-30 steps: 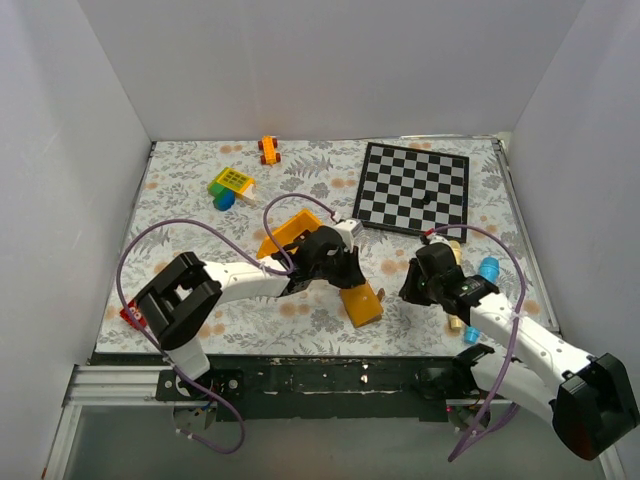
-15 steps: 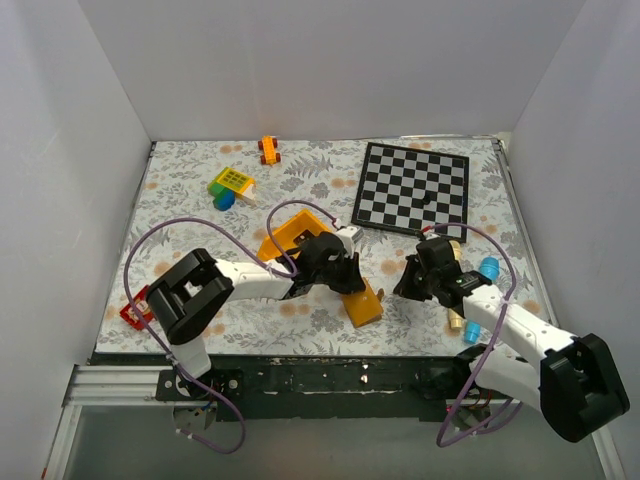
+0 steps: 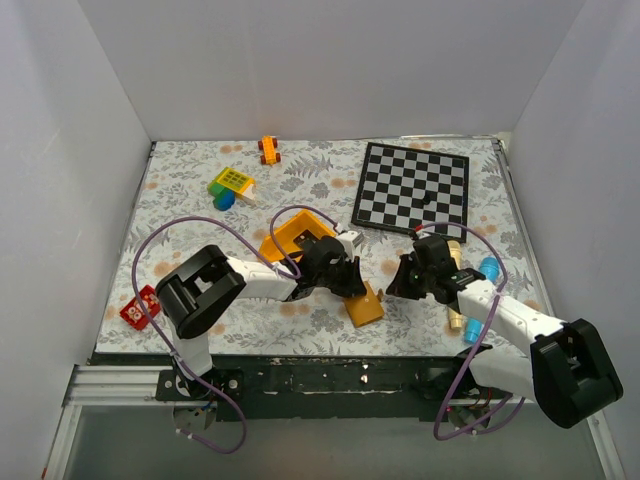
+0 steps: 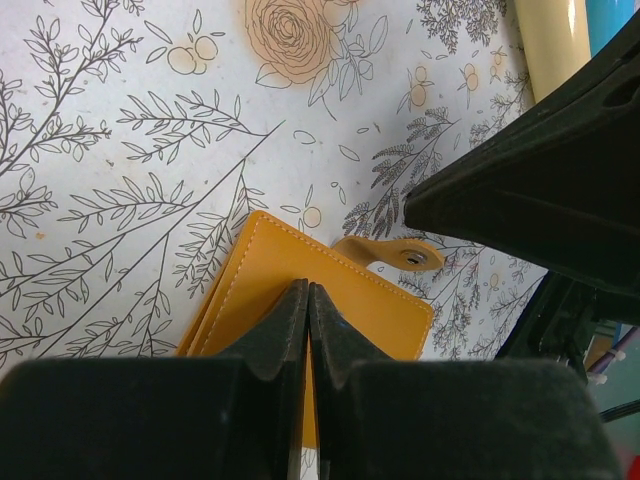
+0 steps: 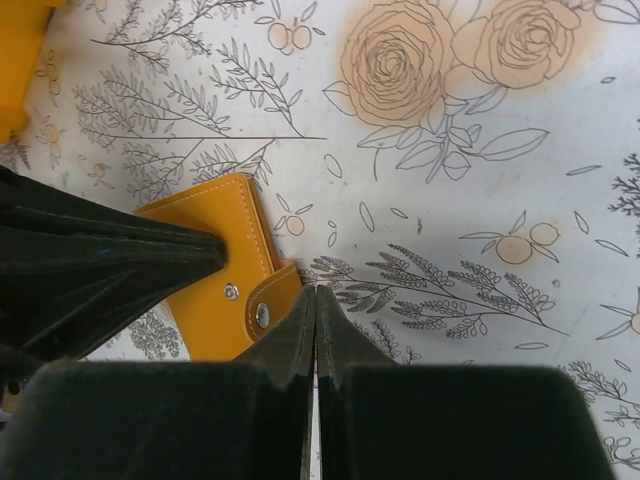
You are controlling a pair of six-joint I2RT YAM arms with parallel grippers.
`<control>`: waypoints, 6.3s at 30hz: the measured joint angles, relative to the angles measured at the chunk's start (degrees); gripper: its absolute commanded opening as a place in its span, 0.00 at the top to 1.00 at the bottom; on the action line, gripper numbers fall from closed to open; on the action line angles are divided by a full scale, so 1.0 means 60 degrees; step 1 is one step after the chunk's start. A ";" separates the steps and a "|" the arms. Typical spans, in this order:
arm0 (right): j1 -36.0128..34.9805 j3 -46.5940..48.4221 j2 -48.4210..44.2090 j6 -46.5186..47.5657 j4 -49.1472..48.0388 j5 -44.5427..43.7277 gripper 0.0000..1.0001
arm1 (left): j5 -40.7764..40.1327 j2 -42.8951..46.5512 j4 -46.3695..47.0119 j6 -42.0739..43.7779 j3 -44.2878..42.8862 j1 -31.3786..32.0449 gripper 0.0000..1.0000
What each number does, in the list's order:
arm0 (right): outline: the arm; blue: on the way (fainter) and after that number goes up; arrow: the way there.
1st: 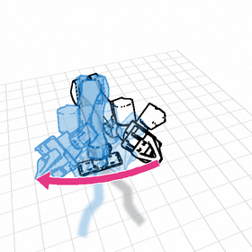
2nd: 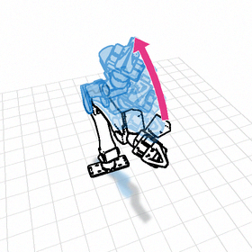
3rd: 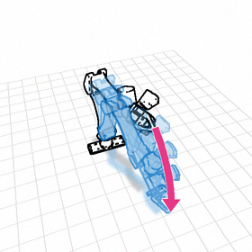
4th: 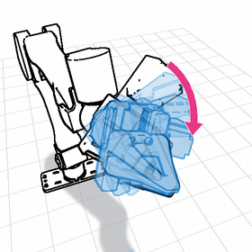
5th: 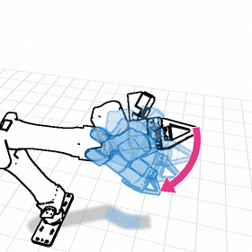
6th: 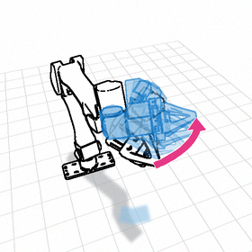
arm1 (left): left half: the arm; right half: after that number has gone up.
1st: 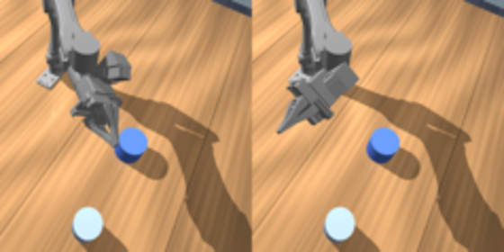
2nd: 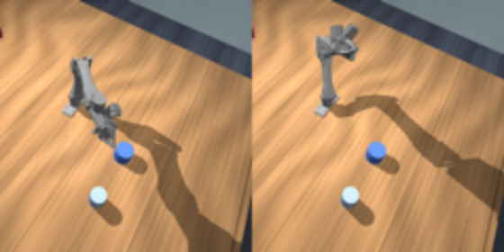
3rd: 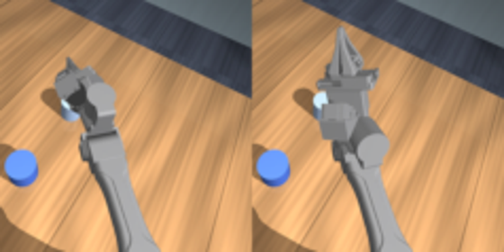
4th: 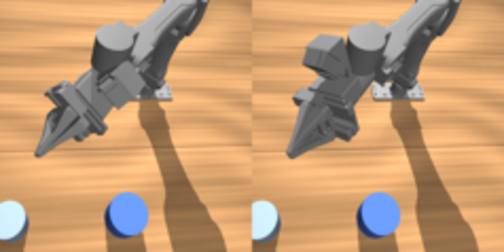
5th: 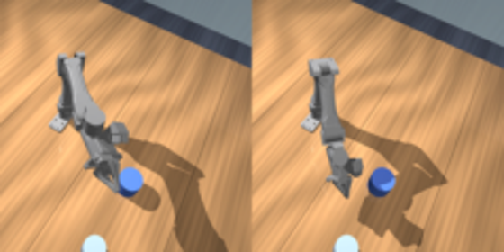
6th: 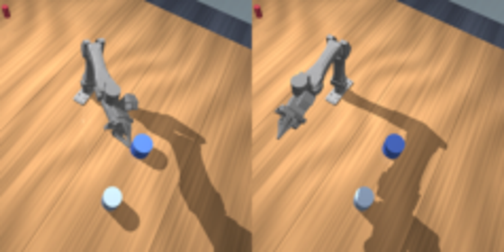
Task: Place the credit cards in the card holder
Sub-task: Close the card holder at the center of the board.
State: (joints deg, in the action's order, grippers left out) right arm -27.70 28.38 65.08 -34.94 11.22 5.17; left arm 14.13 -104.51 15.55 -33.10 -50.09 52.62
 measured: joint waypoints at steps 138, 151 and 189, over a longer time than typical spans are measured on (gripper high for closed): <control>-0.0914 0.0699 0.1555 0.0535 -0.0441 0.1657 0.85 | -0.0025 -0.0004 0.0248 -0.0095 0.0149 0.0000 1.00; -0.0918 0.0827 0.1727 0.0565 -0.0390 0.1668 0.85 | -0.0025 -0.0004 0.0251 -0.0095 0.0153 0.0000 1.00; -0.1592 0.1326 0.1920 0.0608 0.0069 0.0754 0.86 | -0.0062 -0.0004 0.0492 -0.0095 0.0277 -0.0011 1.00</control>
State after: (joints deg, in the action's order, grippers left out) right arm -37.26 36.34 76.60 -31.29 11.64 9.69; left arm 13.76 -104.53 18.50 -33.67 -48.42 52.56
